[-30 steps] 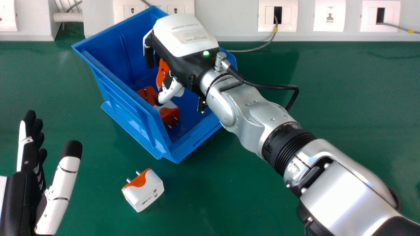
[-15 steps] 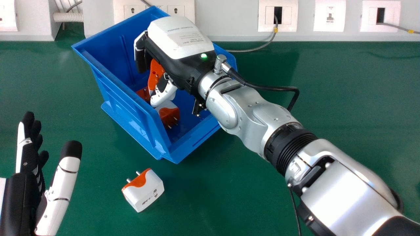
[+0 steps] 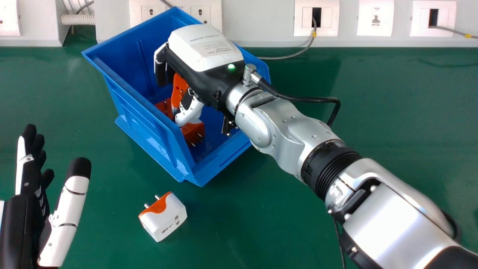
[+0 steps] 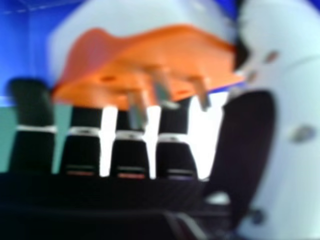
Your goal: Pick all objects and put in blue box
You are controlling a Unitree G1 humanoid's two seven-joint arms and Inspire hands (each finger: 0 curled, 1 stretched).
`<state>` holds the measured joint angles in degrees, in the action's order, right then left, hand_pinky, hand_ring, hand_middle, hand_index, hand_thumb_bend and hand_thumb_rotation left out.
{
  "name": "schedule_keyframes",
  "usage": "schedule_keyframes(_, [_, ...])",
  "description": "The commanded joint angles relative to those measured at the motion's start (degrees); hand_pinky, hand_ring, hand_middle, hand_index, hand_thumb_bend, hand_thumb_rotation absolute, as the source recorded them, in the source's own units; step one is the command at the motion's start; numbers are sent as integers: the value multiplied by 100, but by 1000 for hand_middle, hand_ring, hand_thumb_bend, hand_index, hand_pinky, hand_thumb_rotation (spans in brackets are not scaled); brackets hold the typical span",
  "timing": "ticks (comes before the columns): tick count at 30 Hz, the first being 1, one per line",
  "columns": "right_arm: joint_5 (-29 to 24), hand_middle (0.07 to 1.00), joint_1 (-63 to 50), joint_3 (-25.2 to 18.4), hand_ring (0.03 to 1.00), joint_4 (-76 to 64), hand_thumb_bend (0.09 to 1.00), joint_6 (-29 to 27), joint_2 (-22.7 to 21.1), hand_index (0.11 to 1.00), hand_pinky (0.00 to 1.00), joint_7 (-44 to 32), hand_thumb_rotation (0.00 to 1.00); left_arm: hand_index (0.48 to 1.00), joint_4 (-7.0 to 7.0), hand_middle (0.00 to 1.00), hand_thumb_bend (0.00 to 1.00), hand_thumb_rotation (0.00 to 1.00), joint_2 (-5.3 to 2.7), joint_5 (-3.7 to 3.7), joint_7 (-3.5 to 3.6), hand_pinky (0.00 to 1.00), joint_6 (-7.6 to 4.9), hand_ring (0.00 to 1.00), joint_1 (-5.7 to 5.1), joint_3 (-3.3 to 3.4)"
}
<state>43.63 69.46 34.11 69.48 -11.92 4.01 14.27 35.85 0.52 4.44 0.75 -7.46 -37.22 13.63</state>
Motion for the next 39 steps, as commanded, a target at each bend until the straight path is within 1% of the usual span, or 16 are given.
schedule_keyframes(1, [42,908,281,35,894,-160,778,-53,-23,848,679,106,0,1000,31,1000,599,831,2,-1,-40,967,-125,1000,-19,42])
schedule_keyframes(3, [54,916,283,47,902,-154,781,-52,-27,858,686,102,0,1000,27,1000,602,831,-2,-5,-42,967,-130,1000,-19,48])
schedule_keyframes(5, [67,920,278,57,907,-156,777,-36,-51,863,689,83,0,1000,41,1000,603,831,-19,-28,-47,967,-116,1000,-19,49])
schedule_keyframes(9, [54,921,265,34,906,-159,748,-10,-75,861,686,52,0,1000,79,1000,608,831,-41,9,-65,963,-91,1000,-18,17])
schedule_keyframes(11, [49,920,253,30,905,-165,729,-2,-86,860,682,39,0,1000,70,1000,610,831,-41,3,-64,962,-90,1000,-5,12])
schedule_keyframes(12, [48,921,246,30,905,-167,714,0,-91,860,677,40,0,1000,67,1000,608,832,-44,9,-68,963,-89,1000,4,5])
schedule_keyframes(13, [45,921,238,28,905,-174,677,1,-99,859,666,41,0,1000,60,1000,603,832,-42,16,-69,965,-94,1000,11,3])
schedule_keyframes(16, [41,921,233,26,902,-179,612,19,-105,855,654,38,0,1000,12,1000,599,832,-21,8,-62,967,-119,1000,42,25])
schedule_keyframes(19, [30,920,241,15,899,-186,581,55,-109,852,651,14,0,1000,-41,1000,600,832,6,3,-54,968,-143,1000,72,55])
schedule_keyframes(23, [14,919,240,-5,893,-239,555,94,-124,850,653,8,0,1000,-66,1000,602,832,12,-7,-51,969,-157,1000,95,62])
schedule_keyframes(25, [4,918,236,-17,888,-285,556,109,-134,849,657,8,0,1000,-78,1000,596,832,14,-17,-48,970,-164,1000,108,66])
schedule_keyframes(27, [1,918,234,-23,886,-334,570,129,-145,849,659,12,0,1000,-77,1000,592,832,11,-13,-46,970,-167,1000,119,54])
schedule_keyframes(29, [-10,914,224,-34,883,-390,623,132,-165,847,662,4,0,1000,-85,1000,589,832,10,-9,-45,971,-174,1000,129,46])
schedule_keyframes(32, [-29,911,202,-61,882,-471,651,101,-204,847,662,11,0,1000,-124,1000,589,831,22,-20,-37,972,-203,1000,141,61])
schedule_keyframes(35, [-32,908,168,-67,880,-578,653,48,-271,846,659,42,0,1000,-117,1000,590,831,19,9,-42,973,-202,1000,152,40])
schedule_keyframes(39, [-34,905,36,-67,879,-896,664,-20,-439,846,658,33,0,1000,-141,1000,600,832,24,1,-43,977,-210,1000,174,47])
